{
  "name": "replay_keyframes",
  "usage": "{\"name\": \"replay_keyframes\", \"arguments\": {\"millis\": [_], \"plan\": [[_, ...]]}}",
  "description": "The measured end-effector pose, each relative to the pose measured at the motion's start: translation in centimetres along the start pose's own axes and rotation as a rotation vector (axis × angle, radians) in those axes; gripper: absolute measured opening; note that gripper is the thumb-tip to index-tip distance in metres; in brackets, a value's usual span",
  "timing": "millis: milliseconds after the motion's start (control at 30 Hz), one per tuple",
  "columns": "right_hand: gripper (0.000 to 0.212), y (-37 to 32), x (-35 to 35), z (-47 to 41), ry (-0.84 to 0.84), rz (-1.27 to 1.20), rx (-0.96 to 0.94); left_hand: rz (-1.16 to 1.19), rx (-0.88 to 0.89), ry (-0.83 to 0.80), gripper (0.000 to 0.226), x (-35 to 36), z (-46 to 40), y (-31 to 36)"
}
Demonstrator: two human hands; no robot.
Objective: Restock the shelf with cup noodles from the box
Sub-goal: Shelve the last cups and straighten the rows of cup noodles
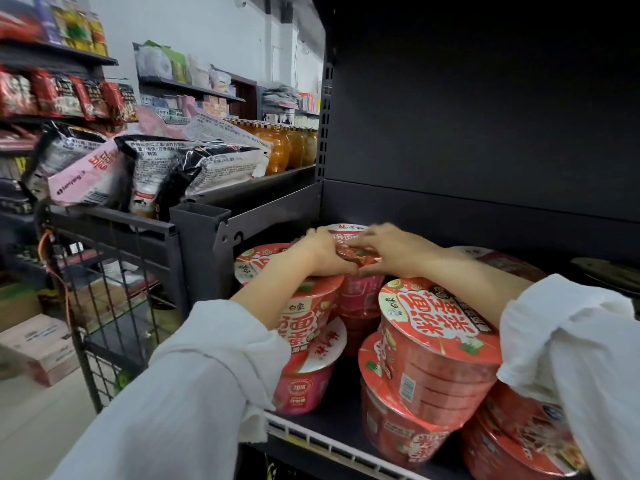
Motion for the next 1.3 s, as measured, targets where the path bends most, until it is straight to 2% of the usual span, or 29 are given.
{"name": "replay_keyframes", "arguments": {"millis": [100, 167, 233, 300, 400, 500, 567, 667, 767, 900, 1067, 1167, 1233, 1300], "plan": [[0.051, -0.2, 0.0, -0.3, -0.035, -0.007, -0.022, -0.104, 0.039, 0.119, 0.091, -0.9, 1.0, 1.0], [0.042, 0.0, 0.0, -0.4, -0.048, 0.009, 0.008, -0.309, 0.177, 0.287, 0.070, -1.4, 2.5, 3.2], [0.032, 0.1, 0.1, -0.4, -0.050, -0.029, 0.020, -0.453, 0.296, 0.346, 0.046, -0.8, 3.9, 5.0], [0.031, 0.2, 0.3, -0.3, -0.050, -0.080, 0.012, -0.600, 0.356, 0.351, 0.032, 0.5, 4.8, 5.9], [0.036, 1.1, 0.3, 0.4, -0.080, -0.115, 0.022, -0.705, 0.445, 0.343, 0.030, 3.1, 6.0, 6.5], [0.047, 2.2, 0.2, 1.3, -0.104, -0.131, 0.036, -0.778, 0.446, 0.111, 0.034, 8.4, 6.2, 5.2], [0.048, 2.1, 0.3, 1.9, -0.114, -0.131, 0.053, -0.708, 0.348, -0.004, 0.037, 10.4, 5.7, 3.6], [0.049, 1.2, 0.3, 2.0, -0.104, -0.140, 0.067, -0.583, 0.258, -0.081, 0.042, 11.5, 5.3, 3.2], [0.051, 0.6, 0.1, 2.1, -0.113, -0.138, 0.078, -0.465, 0.220, -0.185, 0.049, 13.4, 5.2, 3.1], [0.047, 0.4, -0.2, 2.6, -0.133, -0.126, 0.095, -0.341, 0.156, -0.138, 0.056, 13.9, 5.2, 1.7], [0.045, -0.5, -0.3, 2.4, -0.068, -0.091, 0.137, -0.242, 0.284, -0.039, 0.047, 12.0, 5.1, 2.5], [0.046, -1.1, -0.3, 2.1, -0.024, -0.050, 0.153, -0.103, 0.376, -0.014, 0.044, 11.1, 5.6, 3.5], [0.052, -0.8, -0.2, 1.9, -0.033, -0.088, 0.149, -0.023, 0.415, -0.006, 0.043, 10.4, 5.9, 3.9], [0.063, -0.1, 0.3, 1.7, -0.069, -0.066, 0.164, -0.078, 0.403, -0.010, 0.042, 10.4, 5.7, 3.9]]}}
Point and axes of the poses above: each hand's wrist, its own z-axis away from the middle knuckle, its own x-axis out of the palm, y = z × x, the point moved 7 cm from there along -z, towards the middle knuckle, and after that the axes turned 5 degrees about -y, right-handed, at the moved point
